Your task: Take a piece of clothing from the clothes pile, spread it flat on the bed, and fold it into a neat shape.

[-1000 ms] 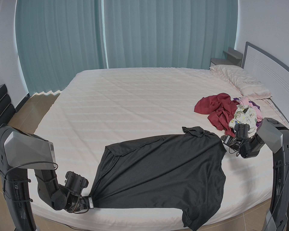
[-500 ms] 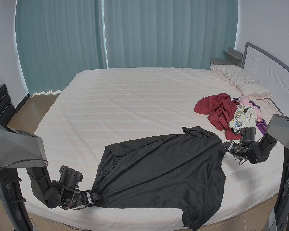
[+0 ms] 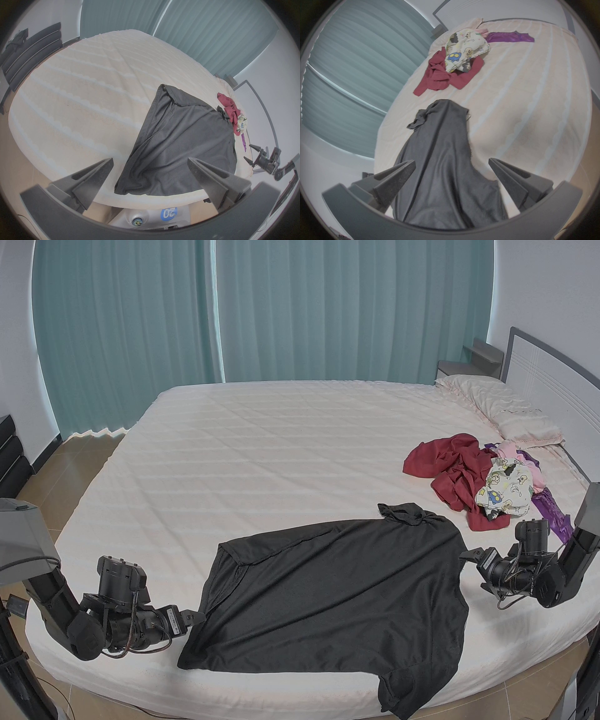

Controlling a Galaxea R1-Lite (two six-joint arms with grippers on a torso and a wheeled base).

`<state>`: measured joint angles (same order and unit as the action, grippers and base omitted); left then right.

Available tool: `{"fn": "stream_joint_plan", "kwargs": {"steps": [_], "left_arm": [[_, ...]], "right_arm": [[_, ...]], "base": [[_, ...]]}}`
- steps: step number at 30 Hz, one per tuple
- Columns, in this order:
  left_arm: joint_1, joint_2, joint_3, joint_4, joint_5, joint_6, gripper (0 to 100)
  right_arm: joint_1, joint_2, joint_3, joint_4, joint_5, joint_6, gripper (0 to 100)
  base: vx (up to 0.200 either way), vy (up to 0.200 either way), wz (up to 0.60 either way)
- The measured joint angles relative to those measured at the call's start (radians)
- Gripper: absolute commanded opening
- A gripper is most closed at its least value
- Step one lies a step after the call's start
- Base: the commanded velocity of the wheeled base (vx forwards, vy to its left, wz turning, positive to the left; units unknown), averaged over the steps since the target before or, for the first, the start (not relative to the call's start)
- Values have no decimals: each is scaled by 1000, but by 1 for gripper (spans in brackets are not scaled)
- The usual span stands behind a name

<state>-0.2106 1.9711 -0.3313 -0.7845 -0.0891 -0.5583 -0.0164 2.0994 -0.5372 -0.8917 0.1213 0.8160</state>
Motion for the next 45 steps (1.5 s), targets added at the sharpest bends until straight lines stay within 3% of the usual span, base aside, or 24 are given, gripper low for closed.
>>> {"fn": "stream_joint_plan", "kwargs": {"steps": [5, 15, 27, 31, 39, 45], "left_arm": [[0, 13, -23, -1, -16, -57, 100], [-29, 60, -56, -1, -19, -120, 100], [-37, 83, -75, -6, -13, -144, 100], [-33, 84, -88, -31, -11, -203, 100], [-33, 89, -96, -41, -10, -213, 100], [-32, 89, -107, -43, 0, -267, 100]], "right_arm": [[5, -25, 90, -118, 53, 7, 100], [43, -34, 144, -138, 66, 12, 100], [70, -27, 160, -138, 64, 10, 100], [71, -24, 163, -138, 64, 10, 100], [73, -22, 169, -138, 64, 8, 100], [76, -22, 172, -139, 64, 7, 100]], "base": [[0, -80, 0], [0, -200, 0], [0, 0, 0], [200, 0, 0], [200, 0, 0], [0, 0, 0]]}}
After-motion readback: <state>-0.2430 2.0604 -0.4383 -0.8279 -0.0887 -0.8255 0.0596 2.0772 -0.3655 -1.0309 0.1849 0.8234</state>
